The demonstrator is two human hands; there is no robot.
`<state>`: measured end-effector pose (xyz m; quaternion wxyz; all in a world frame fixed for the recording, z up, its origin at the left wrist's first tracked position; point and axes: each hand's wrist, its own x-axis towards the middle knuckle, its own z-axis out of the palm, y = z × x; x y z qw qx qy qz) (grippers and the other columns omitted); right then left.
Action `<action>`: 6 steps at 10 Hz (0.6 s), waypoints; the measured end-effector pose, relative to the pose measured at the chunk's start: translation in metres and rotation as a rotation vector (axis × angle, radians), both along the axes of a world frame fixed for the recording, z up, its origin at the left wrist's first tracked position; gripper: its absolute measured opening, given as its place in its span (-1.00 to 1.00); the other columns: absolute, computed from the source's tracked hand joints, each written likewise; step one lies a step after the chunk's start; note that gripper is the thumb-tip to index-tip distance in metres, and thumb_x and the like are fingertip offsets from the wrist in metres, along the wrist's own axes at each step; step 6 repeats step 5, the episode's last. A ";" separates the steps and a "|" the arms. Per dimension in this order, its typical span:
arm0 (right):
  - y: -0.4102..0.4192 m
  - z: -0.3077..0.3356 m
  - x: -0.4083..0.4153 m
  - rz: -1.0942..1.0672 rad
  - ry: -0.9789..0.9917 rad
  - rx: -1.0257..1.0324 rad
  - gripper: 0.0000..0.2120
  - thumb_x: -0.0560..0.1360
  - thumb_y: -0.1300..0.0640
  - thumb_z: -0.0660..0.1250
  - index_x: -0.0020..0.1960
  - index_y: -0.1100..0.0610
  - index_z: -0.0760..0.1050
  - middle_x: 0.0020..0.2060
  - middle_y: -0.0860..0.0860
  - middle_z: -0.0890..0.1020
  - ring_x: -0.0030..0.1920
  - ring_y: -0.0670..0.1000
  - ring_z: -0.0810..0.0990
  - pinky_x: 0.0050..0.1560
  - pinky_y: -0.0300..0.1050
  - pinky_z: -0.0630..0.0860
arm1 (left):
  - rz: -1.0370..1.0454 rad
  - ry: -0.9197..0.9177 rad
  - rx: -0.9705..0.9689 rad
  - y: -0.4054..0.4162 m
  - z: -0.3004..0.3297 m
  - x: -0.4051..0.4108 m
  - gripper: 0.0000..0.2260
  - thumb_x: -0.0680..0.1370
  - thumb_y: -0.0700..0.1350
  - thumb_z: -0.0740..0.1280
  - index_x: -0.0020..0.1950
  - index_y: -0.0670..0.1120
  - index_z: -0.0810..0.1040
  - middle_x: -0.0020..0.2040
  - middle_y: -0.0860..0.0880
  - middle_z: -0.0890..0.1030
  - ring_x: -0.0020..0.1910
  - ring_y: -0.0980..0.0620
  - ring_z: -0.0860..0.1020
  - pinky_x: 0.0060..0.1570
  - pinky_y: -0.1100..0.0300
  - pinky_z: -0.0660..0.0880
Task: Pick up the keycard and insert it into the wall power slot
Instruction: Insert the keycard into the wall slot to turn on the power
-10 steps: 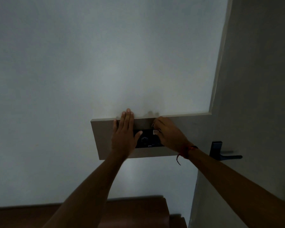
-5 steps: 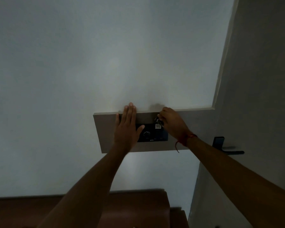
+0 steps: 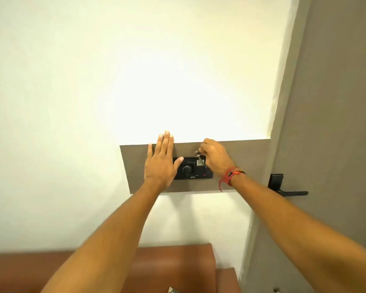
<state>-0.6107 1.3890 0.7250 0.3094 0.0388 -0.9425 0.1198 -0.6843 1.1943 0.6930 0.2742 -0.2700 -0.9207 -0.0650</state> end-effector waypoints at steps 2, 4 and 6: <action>-0.005 0.005 0.008 -0.003 -0.027 0.003 -0.73 0.44 0.44 0.26 -0.27 0.11 0.35 -0.22 0.03 0.43 -0.15 0.14 0.49 -0.16 0.09 0.53 | 0.014 -0.036 -0.082 -0.003 0.010 0.008 -0.30 0.69 0.26 -0.07 0.67 -0.11 -0.23 0.69 -0.07 -0.24 0.68 -0.06 -0.21 0.66 -0.16 -0.06; -0.010 0.012 0.021 -0.072 -0.099 0.110 -0.86 0.52 0.24 0.27 0.03 0.17 0.58 -0.05 0.06 0.57 0.00 0.08 0.54 -0.03 0.07 0.62 | -0.011 -0.023 -0.043 -0.012 0.038 0.022 -0.31 0.69 0.26 -0.10 0.67 -0.11 -0.20 0.70 -0.08 -0.20 0.68 -0.03 -0.20 0.67 -0.12 -0.12; -0.009 0.027 0.027 -0.082 -0.027 0.165 -0.78 0.53 0.21 0.25 0.15 0.14 0.56 -0.01 0.06 0.61 0.08 0.09 0.54 -0.01 0.07 0.63 | -0.019 0.025 0.006 -0.015 0.059 0.023 -0.32 0.69 0.26 -0.10 0.68 -0.11 -0.17 0.70 -0.07 -0.17 0.68 -0.03 -0.18 0.67 -0.11 -0.13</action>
